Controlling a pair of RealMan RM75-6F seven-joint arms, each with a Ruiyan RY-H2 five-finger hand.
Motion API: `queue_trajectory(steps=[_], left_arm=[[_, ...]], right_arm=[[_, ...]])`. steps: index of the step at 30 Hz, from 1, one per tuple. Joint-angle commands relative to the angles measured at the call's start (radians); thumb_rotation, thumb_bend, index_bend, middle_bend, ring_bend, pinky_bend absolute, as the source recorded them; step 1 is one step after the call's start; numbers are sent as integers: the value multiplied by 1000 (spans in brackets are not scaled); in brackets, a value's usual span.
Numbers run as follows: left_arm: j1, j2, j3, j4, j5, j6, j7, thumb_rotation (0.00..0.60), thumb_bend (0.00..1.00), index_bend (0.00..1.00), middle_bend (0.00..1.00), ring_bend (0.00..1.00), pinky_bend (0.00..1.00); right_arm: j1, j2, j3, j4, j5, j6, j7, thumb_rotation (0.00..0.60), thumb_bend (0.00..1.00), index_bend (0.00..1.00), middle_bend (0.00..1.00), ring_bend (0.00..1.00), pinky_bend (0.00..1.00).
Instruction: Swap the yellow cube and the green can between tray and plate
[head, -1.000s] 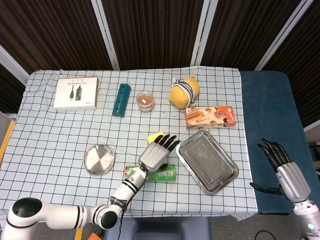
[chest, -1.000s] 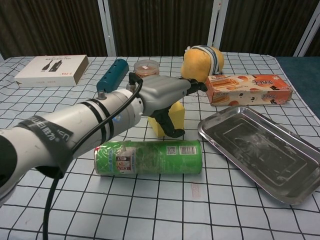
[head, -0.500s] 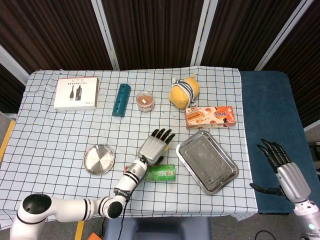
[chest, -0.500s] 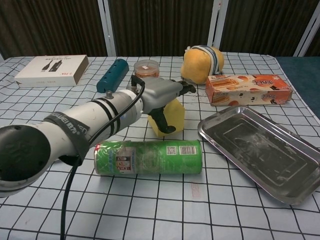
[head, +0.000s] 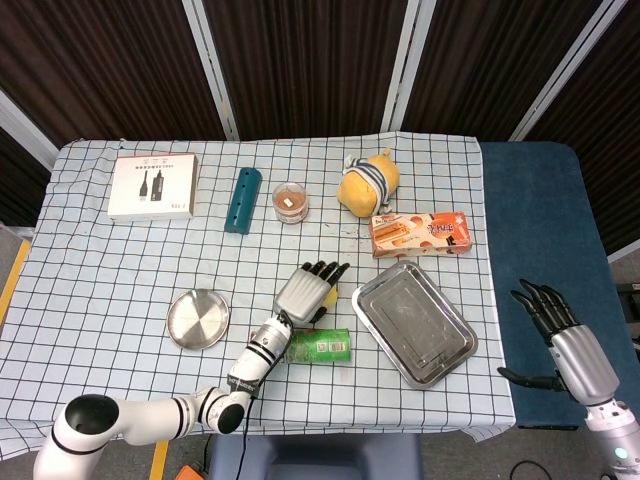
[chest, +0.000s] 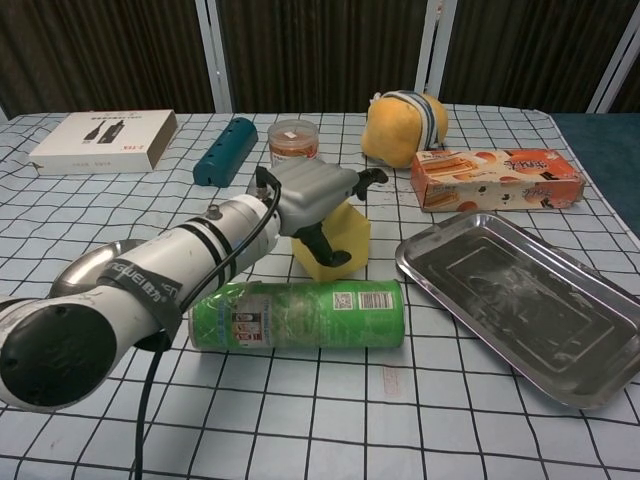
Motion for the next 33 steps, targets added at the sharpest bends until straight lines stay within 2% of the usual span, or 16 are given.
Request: queue_trajectory(steps=[1,4,8,11,14,18,21,28,33], left_arm=[[9,-26,13,49,30,8,-35,600,349,135,332,381,538],[14,-35,16,75,58,26,-55,600,381,190,385,440,609],[25,-26,8,75,93,68,-72,600,426,272,438,500,655],[44,13,3,29,117,111,-65,600,441,301,463,520,669],[77,87,6,-65,114,141,-12,600,440,306,481,531,673],[146,226,36,-224,80,166,73,600,442,320,510,561,673],[199,312,69,-299,52,181,108,600,442,334,513,565,674],[313,408,130,-366,46,253,71,600,439,343,512,565,673],[369,428,170,-348,66,274,35,600,436,343,507,564,673]], right_arm=[[1,0,0,0,0,-1,0,600,52,0,0,0,54],[2,0,0,0,2,-4,-1,600,52,0,0,0,54],[5,0,0,-1,5,-10,-4,600,52,0,0,0,54],[6,1,-1,-2,5,-13,-6,600,52,0,0,0,54],[5,0,-1,-4,5,-13,-9,600,52,0,0,0,54],[5,-1,-2,-6,4,-11,-14,600,52,0,0,0,54],[6,-2,-3,-7,3,-12,-16,600,52,0,0,0,54],[7,-5,-7,-11,-2,-16,-30,600,52,0,0,0,54],[10,-9,-3,-17,10,-28,-44,600,52,0,0,0,54]])
